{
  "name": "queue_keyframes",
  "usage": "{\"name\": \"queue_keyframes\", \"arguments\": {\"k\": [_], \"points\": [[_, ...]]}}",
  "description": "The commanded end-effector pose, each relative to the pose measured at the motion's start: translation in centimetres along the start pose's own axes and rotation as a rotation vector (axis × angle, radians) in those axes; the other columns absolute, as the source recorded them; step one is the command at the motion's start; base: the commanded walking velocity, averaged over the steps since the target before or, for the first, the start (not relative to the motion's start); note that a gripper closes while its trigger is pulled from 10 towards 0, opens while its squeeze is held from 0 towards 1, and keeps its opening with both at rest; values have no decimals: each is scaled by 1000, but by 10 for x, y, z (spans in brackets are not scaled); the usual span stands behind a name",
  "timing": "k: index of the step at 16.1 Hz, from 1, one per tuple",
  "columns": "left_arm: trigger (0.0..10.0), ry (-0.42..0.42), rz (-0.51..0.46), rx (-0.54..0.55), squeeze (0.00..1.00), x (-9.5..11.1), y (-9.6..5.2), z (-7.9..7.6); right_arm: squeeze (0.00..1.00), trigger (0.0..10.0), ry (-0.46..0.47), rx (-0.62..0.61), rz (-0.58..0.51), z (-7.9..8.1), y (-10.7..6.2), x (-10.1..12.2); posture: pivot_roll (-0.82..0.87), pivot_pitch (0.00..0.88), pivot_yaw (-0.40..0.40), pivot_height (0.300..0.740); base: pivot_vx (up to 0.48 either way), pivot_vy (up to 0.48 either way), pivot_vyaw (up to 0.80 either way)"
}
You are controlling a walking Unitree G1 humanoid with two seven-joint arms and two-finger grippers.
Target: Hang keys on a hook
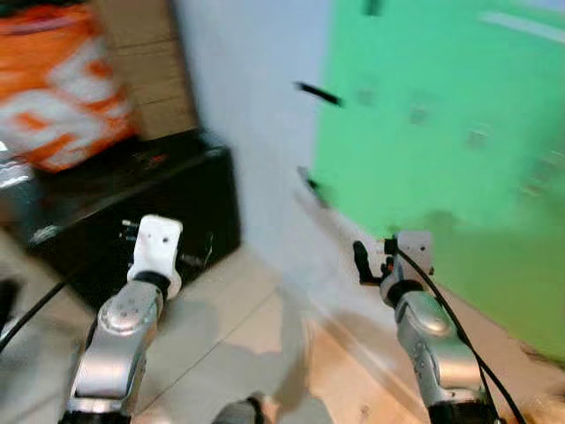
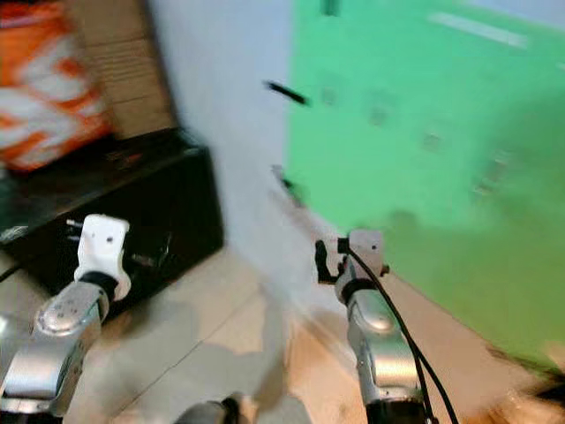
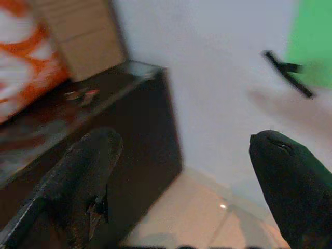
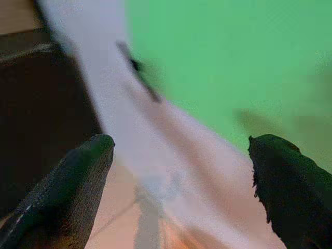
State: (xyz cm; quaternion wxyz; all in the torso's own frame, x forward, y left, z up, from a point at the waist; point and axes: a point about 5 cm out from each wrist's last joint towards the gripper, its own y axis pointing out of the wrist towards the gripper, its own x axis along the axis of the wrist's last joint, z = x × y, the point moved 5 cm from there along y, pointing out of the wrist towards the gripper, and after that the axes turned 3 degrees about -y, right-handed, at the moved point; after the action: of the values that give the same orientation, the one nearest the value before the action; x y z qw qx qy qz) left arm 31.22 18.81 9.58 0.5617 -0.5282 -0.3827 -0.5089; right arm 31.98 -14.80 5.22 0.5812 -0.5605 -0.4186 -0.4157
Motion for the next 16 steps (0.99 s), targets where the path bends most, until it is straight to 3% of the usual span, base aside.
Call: {"name": "queue_keyframes", "arguments": {"k": [1, 11, 16], "points": [[10000, 7, 1, 14, 471, 1, 1, 3, 1000, 10000, 0, -12, 3, -3, -1, 1, 56, 0, -8, 740, 0, 0, 0], [10000, -2, -21, 28, 525, 7, 3, 9, 1000, 10000, -30, 15, 3, 3, 9, 6, 85, 0, -25, 740, 342, 0, 0], [10000, 9, -22, 3, 525, 6, 5, 6, 1000, 10000, 5, 15, -14, 5, 7, 5, 73, 0, 11, 740, 349, 0, 751]]}}
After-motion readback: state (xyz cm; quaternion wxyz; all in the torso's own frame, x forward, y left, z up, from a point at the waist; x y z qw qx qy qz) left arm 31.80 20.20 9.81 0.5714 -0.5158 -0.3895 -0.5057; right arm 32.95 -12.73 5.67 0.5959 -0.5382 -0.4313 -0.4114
